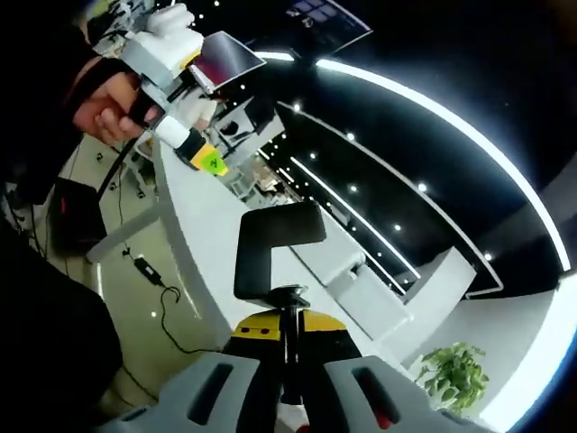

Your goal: Clamp the fixed fixture on the desktop, loosen the retaining clip, secure it to the edge of the desk, and tighten the retaining clip.

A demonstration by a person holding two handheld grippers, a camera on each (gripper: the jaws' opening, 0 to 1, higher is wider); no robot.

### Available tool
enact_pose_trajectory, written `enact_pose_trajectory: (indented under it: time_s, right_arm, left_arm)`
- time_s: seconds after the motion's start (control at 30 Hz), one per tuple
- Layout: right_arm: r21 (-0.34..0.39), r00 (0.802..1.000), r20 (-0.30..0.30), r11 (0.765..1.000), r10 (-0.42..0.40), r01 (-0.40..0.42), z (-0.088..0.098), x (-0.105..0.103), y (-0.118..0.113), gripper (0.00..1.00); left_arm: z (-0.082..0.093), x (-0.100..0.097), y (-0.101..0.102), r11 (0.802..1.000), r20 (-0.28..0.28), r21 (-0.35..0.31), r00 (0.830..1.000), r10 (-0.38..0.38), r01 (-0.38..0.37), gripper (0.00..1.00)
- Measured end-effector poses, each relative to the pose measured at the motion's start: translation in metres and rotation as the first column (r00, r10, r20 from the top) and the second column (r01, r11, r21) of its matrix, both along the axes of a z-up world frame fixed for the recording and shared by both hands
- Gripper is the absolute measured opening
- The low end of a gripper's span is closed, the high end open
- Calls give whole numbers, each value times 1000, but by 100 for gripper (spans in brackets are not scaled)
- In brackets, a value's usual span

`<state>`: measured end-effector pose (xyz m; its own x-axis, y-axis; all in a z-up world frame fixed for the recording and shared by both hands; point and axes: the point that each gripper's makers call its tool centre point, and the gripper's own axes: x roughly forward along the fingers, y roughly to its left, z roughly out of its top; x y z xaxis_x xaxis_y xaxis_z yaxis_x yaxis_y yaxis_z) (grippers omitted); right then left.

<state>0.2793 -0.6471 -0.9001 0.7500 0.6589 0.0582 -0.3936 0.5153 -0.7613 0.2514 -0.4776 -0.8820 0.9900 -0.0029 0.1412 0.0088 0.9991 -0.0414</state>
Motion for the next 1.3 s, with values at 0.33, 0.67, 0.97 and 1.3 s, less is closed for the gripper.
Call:
enact_pose_trajectory:
  time_s: [0.33, 0.67, 0.97, 1.3]
  right_arm:
    - [39, 988, -145, 997, -57, 64, -49, -10, -7, 3]
    - [193, 972, -231, 976, -52, 98, -62, -8, -12, 3]
    - [305, 949, -307, 937, -72, 169, -72, 12, -26, 3]
    - [411, 887, -461, 876, -42, 255, -96, 34, -39, 3]
  left_arm:
    - [-30, -10, -36, 992, -21, 14, 992, -122, 122, 7]
    - [-38, -10, -48, 985, -24, -34, 986, -168, 167, 9]
    - [-43, -1, -66, 978, -29, -34, 978, -208, 207, 9]
    - [-42, 5, -104, 947, -32, -31, 946, -322, 321, 9]
